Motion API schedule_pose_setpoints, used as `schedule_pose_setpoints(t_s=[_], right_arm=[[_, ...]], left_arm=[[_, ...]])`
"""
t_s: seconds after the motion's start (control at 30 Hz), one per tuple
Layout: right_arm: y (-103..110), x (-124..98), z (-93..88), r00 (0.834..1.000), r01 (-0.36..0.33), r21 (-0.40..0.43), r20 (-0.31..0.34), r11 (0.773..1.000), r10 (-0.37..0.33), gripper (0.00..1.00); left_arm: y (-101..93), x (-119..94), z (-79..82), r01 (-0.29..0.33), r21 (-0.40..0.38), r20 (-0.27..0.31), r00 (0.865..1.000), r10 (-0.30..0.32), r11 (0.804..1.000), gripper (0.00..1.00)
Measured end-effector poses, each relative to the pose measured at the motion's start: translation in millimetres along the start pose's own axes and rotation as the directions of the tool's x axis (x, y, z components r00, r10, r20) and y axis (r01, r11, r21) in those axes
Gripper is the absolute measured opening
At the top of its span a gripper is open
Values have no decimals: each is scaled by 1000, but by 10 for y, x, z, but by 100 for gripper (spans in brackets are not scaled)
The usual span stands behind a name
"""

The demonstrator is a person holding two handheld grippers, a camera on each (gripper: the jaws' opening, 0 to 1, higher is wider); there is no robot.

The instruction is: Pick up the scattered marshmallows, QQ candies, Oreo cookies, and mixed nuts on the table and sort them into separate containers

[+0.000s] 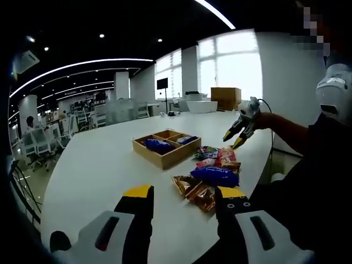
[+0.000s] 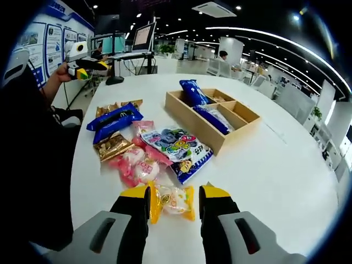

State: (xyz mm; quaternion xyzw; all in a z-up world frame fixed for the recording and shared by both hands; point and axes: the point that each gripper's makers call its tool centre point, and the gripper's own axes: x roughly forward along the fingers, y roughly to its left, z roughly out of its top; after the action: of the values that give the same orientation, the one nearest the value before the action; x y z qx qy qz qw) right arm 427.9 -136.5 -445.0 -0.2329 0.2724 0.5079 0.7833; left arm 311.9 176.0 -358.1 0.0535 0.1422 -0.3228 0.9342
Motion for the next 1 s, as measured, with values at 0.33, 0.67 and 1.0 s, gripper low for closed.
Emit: schedule_pose_setpoints(t_s=[0.33, 0.67, 1.0], right_arm=[[-69, 133, -107, 1000, -18, 36, -15, 999, 18, 32], [-106, 188, -123, 1000, -13, 57, 1, 998, 13, 33], [-46, 222, -110, 1000, -12, 52, 22, 999, 11, 26]], left_arm=[[16, 3, -25, -3, -6, -3, 1000, 3, 1000, 49], [16, 14, -41, -1, -10, -5, 1000, 1, 1000, 49], [18, 12, -41, -2, -11, -6, 1000, 2, 1000, 49]])
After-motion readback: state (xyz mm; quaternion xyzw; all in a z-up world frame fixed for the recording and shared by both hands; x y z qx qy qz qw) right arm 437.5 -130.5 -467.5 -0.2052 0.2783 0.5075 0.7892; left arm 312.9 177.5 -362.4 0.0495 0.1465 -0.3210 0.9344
